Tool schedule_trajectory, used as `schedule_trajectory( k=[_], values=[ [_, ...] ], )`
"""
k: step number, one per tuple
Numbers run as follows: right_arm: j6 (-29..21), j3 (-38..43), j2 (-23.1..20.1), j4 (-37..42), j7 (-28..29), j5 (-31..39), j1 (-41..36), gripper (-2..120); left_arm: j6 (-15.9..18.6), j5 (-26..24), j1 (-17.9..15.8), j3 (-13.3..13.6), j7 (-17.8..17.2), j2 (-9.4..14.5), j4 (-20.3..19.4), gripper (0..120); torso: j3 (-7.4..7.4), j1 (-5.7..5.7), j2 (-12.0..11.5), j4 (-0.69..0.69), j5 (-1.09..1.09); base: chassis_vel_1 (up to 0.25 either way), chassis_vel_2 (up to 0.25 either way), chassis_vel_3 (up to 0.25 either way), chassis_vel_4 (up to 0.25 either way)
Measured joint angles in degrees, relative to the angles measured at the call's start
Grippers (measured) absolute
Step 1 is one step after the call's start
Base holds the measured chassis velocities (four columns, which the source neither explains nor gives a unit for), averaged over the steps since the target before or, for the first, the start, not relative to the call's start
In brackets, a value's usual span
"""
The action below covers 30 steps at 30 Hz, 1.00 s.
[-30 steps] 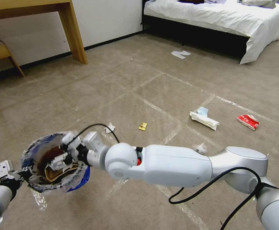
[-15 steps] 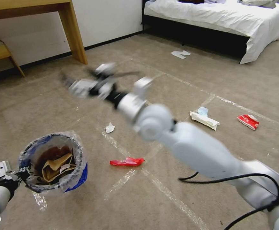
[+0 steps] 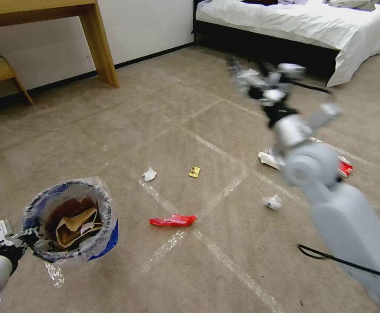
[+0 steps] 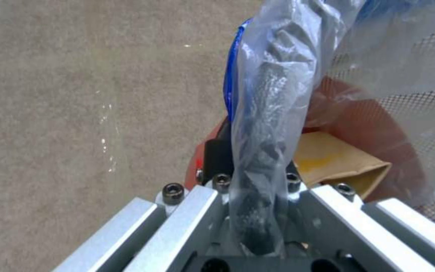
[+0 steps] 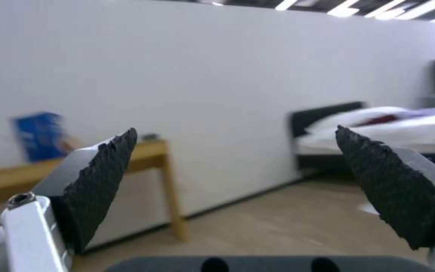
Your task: Pick up the trash bin and place the garbage on the floor into it.
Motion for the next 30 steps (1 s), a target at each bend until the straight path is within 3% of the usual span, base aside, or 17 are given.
schedule_trajectory(
  k=[1, 5, 11, 18, 22, 25, 28, 30],
  values=[
    [0.00, 0.00, 0.00, 0.00, 0.00, 0.00, 0.00, 100, 0.00, 0.00, 0.00, 0.00, 0.00, 0.00, 0.00, 0, 0.00, 0.00, 0.00, 0.00, 0.00, 0.000, 0.000, 0.000, 0.000],
    [2.67, 10.58, 2.81, 6.07, -0.73, -5.01, -15.63, 100, -0.19, 0.72, 0.17, 0.11, 0.18, -0.55, -0.34, 0, 0.00, -0.01, 0.00, 0.02, -0.03, 0.000, 0.000, 0.000, 0.000],
    [8.51, 15.12, 7.16, 8.80, -2.06, -12.37, -28.45, 100, -0.43, 1.52, 0.36, 0.13, 0.32, -1.15, -0.61, 0, 0.00, 0.00, 0.00, 0.01, -0.04, 0.000, 0.000, 0.000, 0.000],
    [15.13, 12.95, 11.63, 6.41, -3.00, -20.80, -37.14, 100, -0.99, 2.68, 0.68, 0.17, 0.89, -2.39, -1.07, 0, 0.00, 0.00, 0.00, 0.01, -0.05, 0.000, 0.000, 0.000, 0.000],
    [16.11, 9.87, 11.98, 4.89, -2.69, -22.31, -38.39, 100, -1.07, 2.69, 0.81, 0.16, 0.99, -2.62, -1.20, 0, 0.00, 0.00, 0.00, 0.02, -0.04, 0.000, 0.000, 0.000, 0.000],
    [15.75, 7.38, 11.61, 4.58, -2.04, -23.31, -38.71, 100, -1.07, 2.69, 0.95, 0.16, 1.01, -2.73, -1.27, 0, 0.00, 0.00, 0.00, 0.01, -0.04, 0.000, 0.000, 0.000, 0.000],
    [11.49, 3.69, 9.05, 5.25, -0.18, -22.24, -36.56, 100, -1.14, 2.84, 0.98, 0.22, 1.19, -2.68, -1.17, 0, 0.00, 0.00, 0.00, 0.01, -0.05, 0.000, 0.000, 0.000, 0.000],
    [3.28, -1.90, 6.23, 5.15, 3.43, -19.17, -31.05, 100, -1.14, 2.85, 0.69, 0.33, 1.21, -2.78, -1.10, 0, 0.01, 0.01, -0.01, 0.03, -0.05, 0.000, 0.000, 0.000, 0.000]
  ],
)
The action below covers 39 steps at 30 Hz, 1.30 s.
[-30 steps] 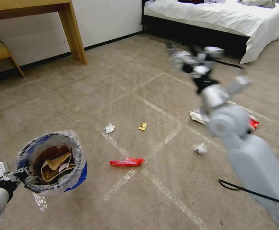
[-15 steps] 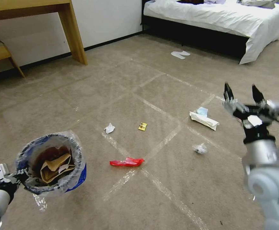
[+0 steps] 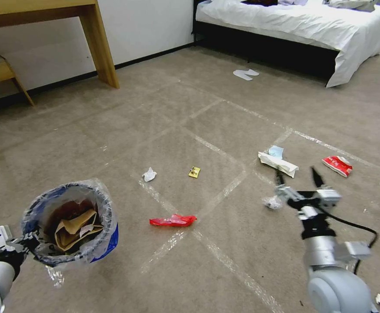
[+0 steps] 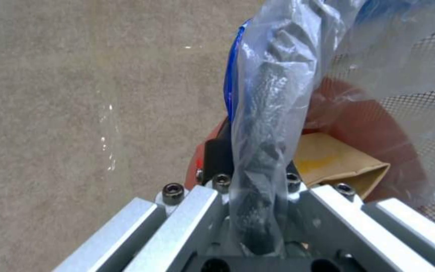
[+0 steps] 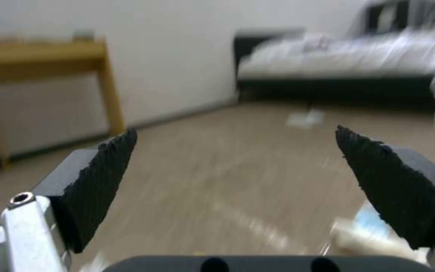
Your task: Pick up the trash bin and place the garbage on the floor into it.
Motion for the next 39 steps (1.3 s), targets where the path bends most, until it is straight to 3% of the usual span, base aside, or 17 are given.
schedule_trajectory(
  k=[1, 4, 5, 6, 8, 9, 11, 13, 15, 22, 24, 25, 27, 28, 30, 33, 39],
  values=[
    [-4.65, -3.75, -1.50, -0.79, 1.75, 2.60, 3.90, 100, -0.01, 0.00, -0.08, 0.07, 0.00, -0.07, 0.03, 0, 0.00, 0.00, -0.01, -0.01, 0.00, 0.000, 0.000, 0.000, 0.000],
    [-10.31, -8.76, -3.26, -2.24, 3.65, 6.83, 9.75, 100, -0.01, 0.01, -0.05, 0.11, 0.00, -0.11, 0.02, 0, 0.00, 0.01, 0.00, 0.00, 0.00, 0.000, 0.000, 0.000, 0.000],
    [-15.29, -11.68, -4.53, -3.41, 5.49, 11.26, 14.26, 100, -0.01, 0.01, -0.04, 0.11, -0.02, -0.12, -0.06, 0, 0.01, 0.01, -0.01, 0.00, 0.00, 0.000, 0.000, 0.000, 0.000],
    [-15.29, -11.68, -4.53, -3.41, 5.49, 11.26, 14.26, 100, -0.01, 0.01, -0.04, 0.11, -0.02, -0.12, -0.06, 0, 0.01, 0.01, -0.01, 0.00, 0.00, 0.000, 0.000, 0.000, 0.000],
    [-23.91, -15.70, -5.94, -5.37, 7.94, 19.28, 21.01, 100, 0.00, 0.01, -0.06, 0.10, -0.09, -0.12, -0.17, 0, 0.00, 0.01, 0.00, -0.01, -0.01, 0.000, 0.000, 0.000, 0.000],
    [-23.91, -15.70, -5.94, -5.37, 7.94, 19.28, 21.01, 100, 0.00, 0.01, -0.06, 0.10, -0.09, -0.12, -0.17, 0, 0.00, 0.01, 0.00, -0.01, -0.01, 0.000, 0.000, 0.000, 0.000],
    [-32.21, -20.87, -6.39, -9.29, 10.22, 25.27, 28.71, 100, 0.01, 0.12, -0.18, 0.12, -0.13, -0.43, -0.18, 0, 0.00, 0.01, 0.00, -0.02, 0.01, 0.000, 0.000, 0.000, 0.000],
    [-35.01, -23.02, -6.38, -11.42, 10.50, 26.81, 31.91, 100, 0.02, 0.29, -0.21, 0.15, -0.14, -0.69, -0.18, 0, 0.00, 0.01, 0.00, -0.02, 0.00, 0.000, 0.000, 0.000, 0.000],
    [-40.22, -29.71, -5.96, -17.54, 10.16, 29.21, 41.82, 100, 0.03, 0.73, -0.21, 0.26, -0.14, -1.47, -0.18, 0, 0.01, 0.01, -0.01, 0.01, 0.00, 0.000, 0.000, 0.000, 0.000],
    [-41.86, -42.51, -4.95, -27.72, -1.34, 25.10, 55.59, 100, 0.04, 1.36, -0.25, 0.13, -0.10, -2.65, -0.24, 0, 0.00, 0.01, 0.00, -0.01, -0.01, 0.000, 0.000, 0.000, 0.000],
    [-41.81, -48.15, -4.08, -33.53, -10.24, 18.42, 61.97, 100, 0.04, 1.53, -0.40, -0.03, -0.07, -2.79, -0.18, 0, 0.01, 0.01, -0.01, 0.00, 0.01, 0.000, 0.000, 0.000, 0.000],
    [-41.81, -48.15, -4.08, -33.53, -10.24, 18.42, 61.97, 100, 0.04, 1.53, -0.40, -0.03, -0.07, -2.79, -0.18, 0, 0.01, 0.01, -0.01, 0.00, 0.01, 0.000, 0.000, 0.000, 0.000],
    [-41.59, -52.75, -3.28, -37.56, -20.09, 11.63, 67.36, 100, 0.02, 1.70, -0.55, -0.14, -0.07, -2.93, 0.01, 0, 0.00, 0.01, -0.01, -0.01, -0.01, 0.000, 0.000, 0.000, 0.000],
    [-41.59, -52.75, -3.28, -37.56, -20.09, 11.63, 67.36, 100, 0.02, 1.70, -0.55, -0.14, -0.07, -2.93, 0.01, 0, 0.00, 0.01, -0.01, -0.01, -0.01, 0.000, 0.000, 0.000, 0.000],
    [-41.44, -57.25, -2.00, -41.72, -29.24, 5.13, 71.49, 100, -0.07, 2.10, -0.64, -0.23, -0.05, -3.30, 0.18, 0, 0.00, 0.01, -0.01, 0.00, -0.01, 0.000, 0.000, 0.000, 0.000],
    [-41.28, -61.29, 0.00, -45.67, -34.96, 0.98, 73.97, 100, -0.11, 2.18, -0.96, -0.17, -0.04, -3.44, 0.28, 0, 0.00, 0.01, -0.01, 0.00, 0.00, 0.000, 0.000, 0.000, 0.000],
    [-41.12, -65.83, 3.62, -50.02, -39.73, -3.11, 75.47, 100, -0.11, 2.19, -1.49, 0.14, -0.05, -2.58, 1.34, 0, 0.00, 0.01, -0.01, -0.02, 0.00, 0.000, 0.000, 0.000, 0.000]
  ],
)
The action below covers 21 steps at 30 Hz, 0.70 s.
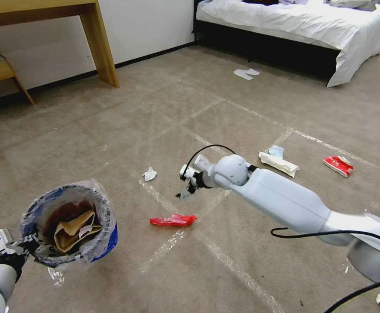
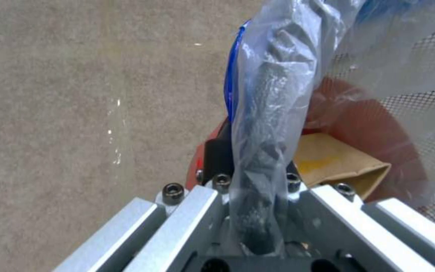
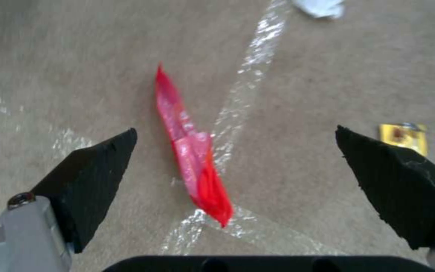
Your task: Pick up the trash bin and place the garbage on the floor into it.
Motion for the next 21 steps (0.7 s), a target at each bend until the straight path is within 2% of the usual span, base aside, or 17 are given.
schedule_trajectory(
  k=[3, 7, 9, 14, 16, 21],
  values=[
    [0.10, -3.31, 3.83, -4.57, -4.46, -5.65, 1.58, 100, 0.00, -0.01, -0.02, -0.12, -0.10, 0.43, 0.44, 0, 0.00, 0.00, 0.00, 0.02, 0.00, 0.000, 0.000, 0.000, 0.000],
    [0.47, -5.16, 4.74, -6.57, -6.09, -9.17, 2.07, 100, 0.00, -0.02, -0.01, -0.15, -0.14, 0.37, 0.44, 0, -0.01, -0.01, 0.00, 0.02, 0.00, 0.000, 0.000, 0.000, 0.000],
    [1.58, -6.96, 5.97, -10.18, -6.97, -12.41, 2.02, 100, 0.00, -0.03, -0.04, -0.15, -0.16, 0.34, 0.47, 0, -0.01, -0.01, 0.00, -0.01, 0.00, 0.000, 0.000, 0.000, 0.000],
    [3.60, -8.29, 7.93, -14.80, -8.06, -15.10, 1.61, 98, -0.01, -0.06, -0.12, -0.16, -0.15, 0.34, 0.72, 0, -0.01, -0.01, 0.00, 0.00, 0.00, 0.000, 0.000, 0.000, 0.000],
    [5.57, -8.95, 10.26, -19.68, -8.66, -17.28, 0.55, 98, -0.01, -0.05, -0.32, -0.14, -0.16, 0.23, 1.11, 0, -0.01, -0.01, 0.00, 0.01, 0.00, 0.000, 0.000, 0.000, 0.000],
    [6.75, -8.92, 12.15, -23.09, -8.60, -18.55, -1.06, 98, -0.02, -0.01, -0.24, -0.11, -0.05, -0.17, 1.27, 0, 0.00, -0.01, 0.00, 0.00, 0.00, 0.000, 0.000, 0.000, 0.000]
  ],
)
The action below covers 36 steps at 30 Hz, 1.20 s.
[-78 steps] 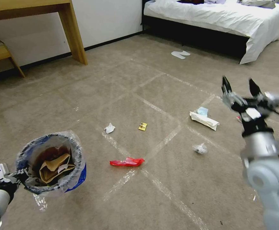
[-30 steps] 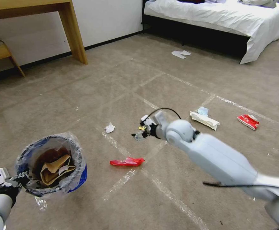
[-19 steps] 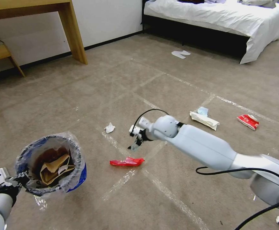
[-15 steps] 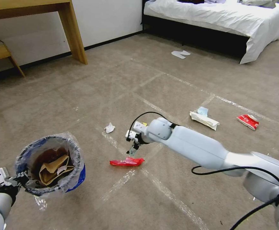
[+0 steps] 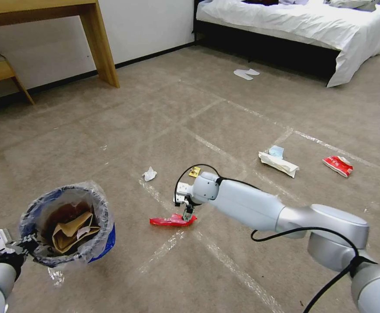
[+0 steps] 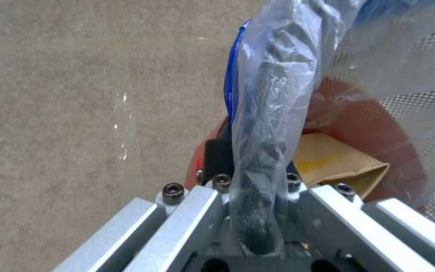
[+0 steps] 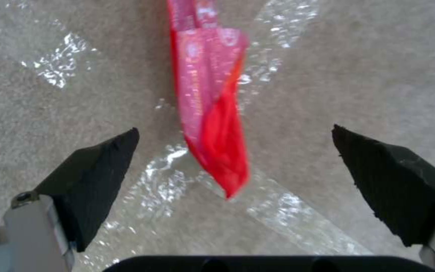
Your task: Pick up the trash bin and place the garbage on the floor into it.
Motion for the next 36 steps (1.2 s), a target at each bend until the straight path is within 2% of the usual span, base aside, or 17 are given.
schedule_trajectory(
  k=[9, 20, 23, 24, 28, 29, 30, 32, 35, 36],
  values=[
    [0.76, 0.76, 1.61, -2.30, 0.97, -1.04, -2.14, 96, -0.16, 0.05, 0.09, -0.11, 0.09, -0.30, 0.04, 0, 0.00, 0.00, 0.00, 0.00, 0.00, 0.000, 0.000, 0.000, 0.000],
    [1.82, 1.52, 3.60, -5.79, 3.36, -0.74, -4.50, 82, -0.35, 0.07, 0.50, -0.12, 0.15, -0.78, -0.32, 0, 0.00, 0.00, 0.01, 0.00, 0.00, 0.000, 0.000, 0.000, 0.000],
    [3.23, 2.10, 4.47, -7.90, 4.15, -0.76, -5.16, 69, -0.36, 0.09, 0.55, 0.01, 0.19, -0.93, -0.47, 0, 0.00, 0.00, 0.01, 0.00, 0.00, 0.000, 0.000, 0.000, 0.000],
    [3.23, 2.10, 4.47, -7.90, 4.15, -0.76, -5.16, 69, -0.36, 0.09, 0.55, 0.01, 0.19, -0.93, -0.47, 0, 0.00, 0.00, 0.01, 0.00, 0.00, 0.000, 0.000, 0.000, 0.000],
    [4.95, 2.87, 5.40, -10.19, 4.96, -0.97, -5.90, 51, -0.36, 0.13, 0.55, 0.07, 0.23, -0.99, -0.47, 0, 0.00, 0.00, 0.01, 0.00, 0.00, 0.000, 0.000, 0.000, 0.000],
    [4.95, 2.87, 5.40, -10.19, 4.96, -0.97, -5.90, 51, -0.36, 0.13, 0.55, 0.07, 0.23, -0.99, -0.47, 0, 0.00, 0.00, 0.01, 0.00, 0.00, 0.000, 0.000, 0.000, 0.000],
    [5.40, 2.97, 5.64, -10.62, 5.17, -0.97, -6.03, 44, -0.37, 0.13, 0.54, 0.07, 0.24, -0.98, -0.47, 0, 0.00, 0.00, 0.01, 0.00, 0.00, 0.000, 0.000, 0.000, 0.000],
    [5.62, 3.03, 5.78, -10.88, 5.29, -0.98, -6.09, 41, -0.37, 0.14, 0.53, 0.08, 0.24, -0.98, -0.46, 0, 0.00, 0.00, 0.01, 0.00, 0.00, 0.000, 0.000, 0.000, 0.000],
    [6.75, 3.43, 6.33, -11.89, 5.78, -1.01, -6.34, 25, -0.42, 0.14, 0.48, 0.17, 0.31, -1.04, -0.34, 0, 0.00, 0.00, 0.01, 0.00, 0.00, 0.000, 0.000, 0.000, 0.000],
    [6.75, 3.43, 6.33, -11.89, 5.78, -1.01, -6.34, 25, -0.42, 0.14, 0.48, 0.17, 0.31, -1.04, -0.34, 0, 0.00, 0.00, 0.01, 0.00, 0.00, 0.000, 0.000, 0.000, 0.000]
  ],
)
